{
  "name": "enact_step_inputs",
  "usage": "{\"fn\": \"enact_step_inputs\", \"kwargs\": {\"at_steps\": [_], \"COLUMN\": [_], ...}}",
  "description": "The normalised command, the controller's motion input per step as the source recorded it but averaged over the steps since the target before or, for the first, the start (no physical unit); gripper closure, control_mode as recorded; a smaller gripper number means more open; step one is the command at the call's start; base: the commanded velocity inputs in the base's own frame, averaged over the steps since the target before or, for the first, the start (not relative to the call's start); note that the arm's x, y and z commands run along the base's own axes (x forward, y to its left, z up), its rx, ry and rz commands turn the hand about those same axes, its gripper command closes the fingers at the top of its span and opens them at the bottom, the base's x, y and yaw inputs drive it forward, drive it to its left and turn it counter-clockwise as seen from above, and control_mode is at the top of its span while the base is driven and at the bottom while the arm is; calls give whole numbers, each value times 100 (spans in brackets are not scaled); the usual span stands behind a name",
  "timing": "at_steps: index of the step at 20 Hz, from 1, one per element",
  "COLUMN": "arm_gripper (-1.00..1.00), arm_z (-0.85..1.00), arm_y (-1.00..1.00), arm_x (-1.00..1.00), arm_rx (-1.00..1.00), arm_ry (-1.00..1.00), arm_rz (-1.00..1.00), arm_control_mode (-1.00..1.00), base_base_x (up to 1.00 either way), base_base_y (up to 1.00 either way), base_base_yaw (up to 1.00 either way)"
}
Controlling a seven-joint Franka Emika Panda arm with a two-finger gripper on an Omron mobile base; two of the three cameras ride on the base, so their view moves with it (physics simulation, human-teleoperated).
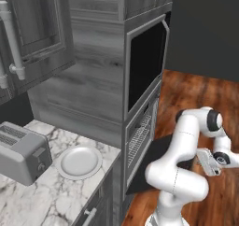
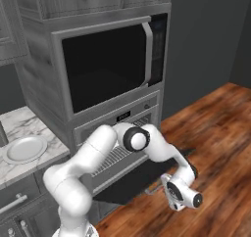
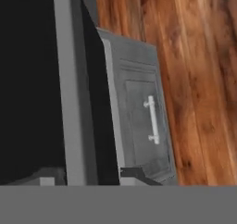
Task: Take the baked cake out of the oven and place it on the plate for cooling. Then close the oven door.
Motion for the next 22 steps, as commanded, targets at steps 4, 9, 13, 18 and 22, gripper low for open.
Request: {"fn": "enact_step_inputs", "kwargs": {"at_steps": [4, 9, 13, 18, 22], "arm_gripper": [-100, -100, -100, -100, -100], "arm_z": [-86, 50, 100, 100, 100], "arm_y": [-34, -18, 3, 62, 100], "arm_x": [0, -36, -82, -54, 20], "arm_rx": [-45, -14, -6, -10, -5], "arm_ry": [28, 13, 2, 1, 0], "arm_rz": [-18, -12, -3, 0, 3], "arm_control_mode": [-100, -100, -100, -100, -100], "base_base_x": [0, 0, 0, 0, 0], "base_base_y": [0, 0, 0, 0, 0], "base_base_yaw": [0, 0, 0, 0, 0]}}
